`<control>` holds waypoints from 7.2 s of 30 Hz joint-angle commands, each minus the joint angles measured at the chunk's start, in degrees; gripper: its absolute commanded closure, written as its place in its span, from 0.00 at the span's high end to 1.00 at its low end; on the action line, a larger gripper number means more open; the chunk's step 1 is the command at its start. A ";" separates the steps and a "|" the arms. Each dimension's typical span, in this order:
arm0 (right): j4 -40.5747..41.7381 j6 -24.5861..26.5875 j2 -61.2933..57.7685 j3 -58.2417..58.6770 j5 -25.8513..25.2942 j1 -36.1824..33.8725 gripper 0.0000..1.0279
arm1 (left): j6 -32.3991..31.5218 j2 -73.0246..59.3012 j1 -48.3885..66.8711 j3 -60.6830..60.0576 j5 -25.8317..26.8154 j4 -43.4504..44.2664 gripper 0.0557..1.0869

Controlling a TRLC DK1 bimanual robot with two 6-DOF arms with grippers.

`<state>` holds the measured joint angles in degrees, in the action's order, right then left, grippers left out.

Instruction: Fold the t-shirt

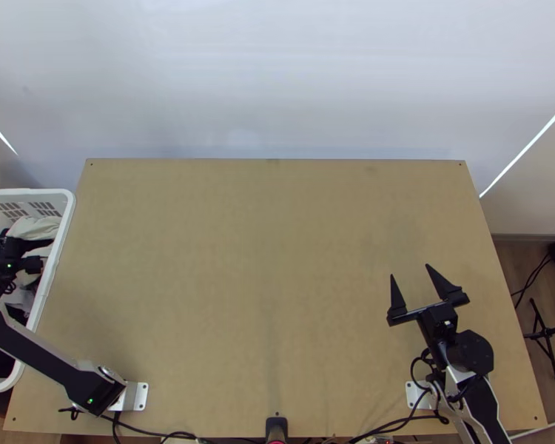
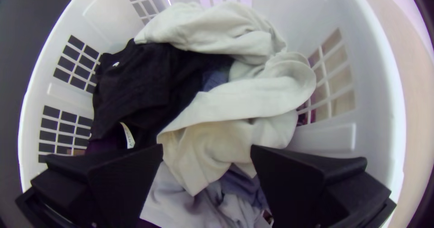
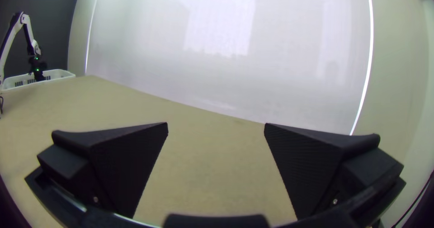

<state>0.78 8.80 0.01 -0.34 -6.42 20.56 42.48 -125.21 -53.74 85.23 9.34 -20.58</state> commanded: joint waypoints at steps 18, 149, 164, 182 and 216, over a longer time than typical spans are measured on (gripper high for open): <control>0.02 -0.01 -0.01 -0.01 0.00 0.01 0.96 | -16.99 9.46 -1.99 15.67 0.15 -10.18 0.03; 0.02 -0.01 -0.01 -0.01 0.00 0.01 0.96 | -48.54 54.37 27.46 -33.64 8.15 15.74 0.03; 0.02 -0.01 -0.01 -0.01 0.00 0.01 0.96 | -45.47 66.76 22.09 -17.29 11.13 -13.87 0.96; 0.02 -0.01 -0.01 -0.01 0.00 0.01 0.96 | -40.90 74.41 31.76 -17.38 -4.25 -53.25 0.96; -12.47 -18.90 -31.12 -23.74 3.51 0.80 0.96 | -43.71 74.67 26.05 -24.06 -11.19 -52.20 0.96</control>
<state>-2.94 -3.27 -11.42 -8.40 -5.02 20.40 0.47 -51.48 -27.92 63.59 -1.78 -76.38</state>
